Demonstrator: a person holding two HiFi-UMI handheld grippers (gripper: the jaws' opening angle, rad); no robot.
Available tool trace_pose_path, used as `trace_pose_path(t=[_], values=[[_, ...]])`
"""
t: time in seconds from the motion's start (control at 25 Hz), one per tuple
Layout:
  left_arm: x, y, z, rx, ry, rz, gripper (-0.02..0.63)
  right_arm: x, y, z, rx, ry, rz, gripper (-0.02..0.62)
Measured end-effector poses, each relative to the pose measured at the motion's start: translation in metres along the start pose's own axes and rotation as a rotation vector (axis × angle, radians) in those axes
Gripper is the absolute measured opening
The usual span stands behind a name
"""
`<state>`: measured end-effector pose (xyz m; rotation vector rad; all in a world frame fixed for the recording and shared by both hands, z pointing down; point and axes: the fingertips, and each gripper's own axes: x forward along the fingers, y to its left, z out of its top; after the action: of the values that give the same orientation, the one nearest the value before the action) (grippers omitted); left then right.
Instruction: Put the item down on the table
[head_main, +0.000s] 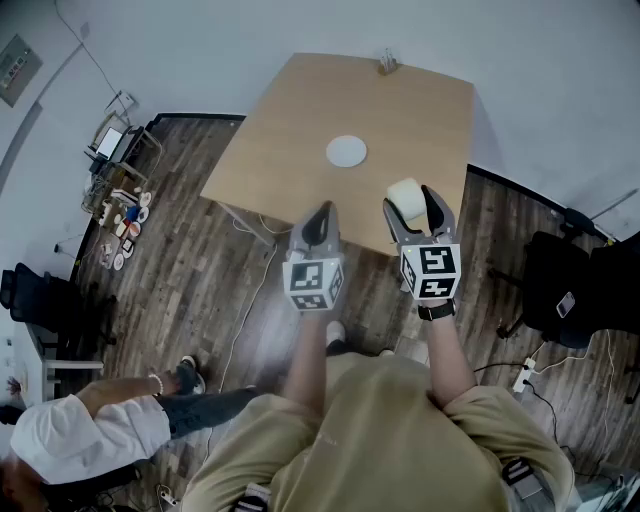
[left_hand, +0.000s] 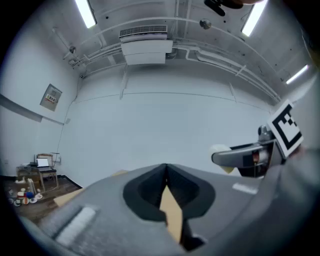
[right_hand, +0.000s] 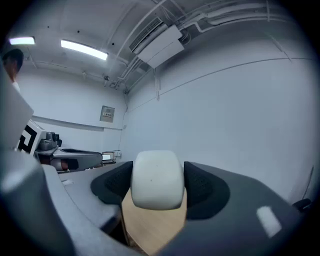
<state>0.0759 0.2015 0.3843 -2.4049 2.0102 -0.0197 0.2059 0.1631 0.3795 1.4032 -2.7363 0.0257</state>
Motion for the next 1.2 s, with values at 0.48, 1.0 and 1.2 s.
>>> trace_pose_path(t=[0.48,1.0,1.2], values=[[0.048,0.089,0.005,-0.025,-0.004,-0.085,0.002,0.089,0.033,0.01,0.015,0.015,-0.082,0.322],[0.069,0.163,-0.033,-0.1,0.044,-0.159,0.002,0.156,0.074,-0.014,0.023,0.042,-0.137,0.322],[0.089,0.181,-0.045,-0.135,0.057,-0.145,0.002,0.182,0.067,-0.026,0.014,0.083,-0.135,0.322]])
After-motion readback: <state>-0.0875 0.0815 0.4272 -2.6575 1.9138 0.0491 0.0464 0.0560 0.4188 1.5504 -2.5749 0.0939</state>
